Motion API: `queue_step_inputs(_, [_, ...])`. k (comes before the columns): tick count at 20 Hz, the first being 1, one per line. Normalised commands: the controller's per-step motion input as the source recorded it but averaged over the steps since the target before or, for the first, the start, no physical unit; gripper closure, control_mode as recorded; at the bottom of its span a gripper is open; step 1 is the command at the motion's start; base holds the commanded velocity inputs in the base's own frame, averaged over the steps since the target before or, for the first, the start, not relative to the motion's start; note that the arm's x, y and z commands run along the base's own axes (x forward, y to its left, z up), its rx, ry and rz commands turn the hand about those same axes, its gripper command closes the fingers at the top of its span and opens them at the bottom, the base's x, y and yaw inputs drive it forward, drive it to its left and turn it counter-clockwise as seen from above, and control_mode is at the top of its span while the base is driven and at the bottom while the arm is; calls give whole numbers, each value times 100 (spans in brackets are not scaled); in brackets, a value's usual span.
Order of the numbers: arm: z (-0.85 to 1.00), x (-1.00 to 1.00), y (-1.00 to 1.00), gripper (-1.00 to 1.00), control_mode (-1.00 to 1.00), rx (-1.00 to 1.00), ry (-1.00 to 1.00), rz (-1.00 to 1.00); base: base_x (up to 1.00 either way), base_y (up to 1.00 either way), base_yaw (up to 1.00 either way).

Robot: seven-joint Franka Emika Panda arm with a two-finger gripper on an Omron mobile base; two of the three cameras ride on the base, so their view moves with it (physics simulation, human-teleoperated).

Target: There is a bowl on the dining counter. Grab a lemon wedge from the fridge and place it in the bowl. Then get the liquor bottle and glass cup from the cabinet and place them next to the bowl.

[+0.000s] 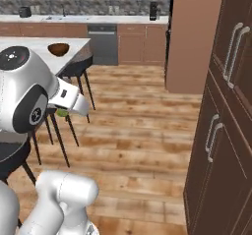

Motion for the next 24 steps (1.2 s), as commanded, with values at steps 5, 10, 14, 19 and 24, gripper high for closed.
queue_step_inputs(5, [0, 0, 0, 100, 100, 0, 0, 0, 100, -40, 11])
queue_step_inputs(10, [0, 0, 0, 100, 100, 0, 0, 0, 100, -2, 14])
queue_step_inputs(14, [0, 0, 0, 100, 100, 0, 0, 0, 100, 0, 15])
queue_step_inputs(19, [0, 0, 0, 100, 100, 0, 0, 0, 100, 0, 15])
queue_step_inputs(24, [0, 0, 0, 100, 100, 0, 0, 0, 100, 0, 19])
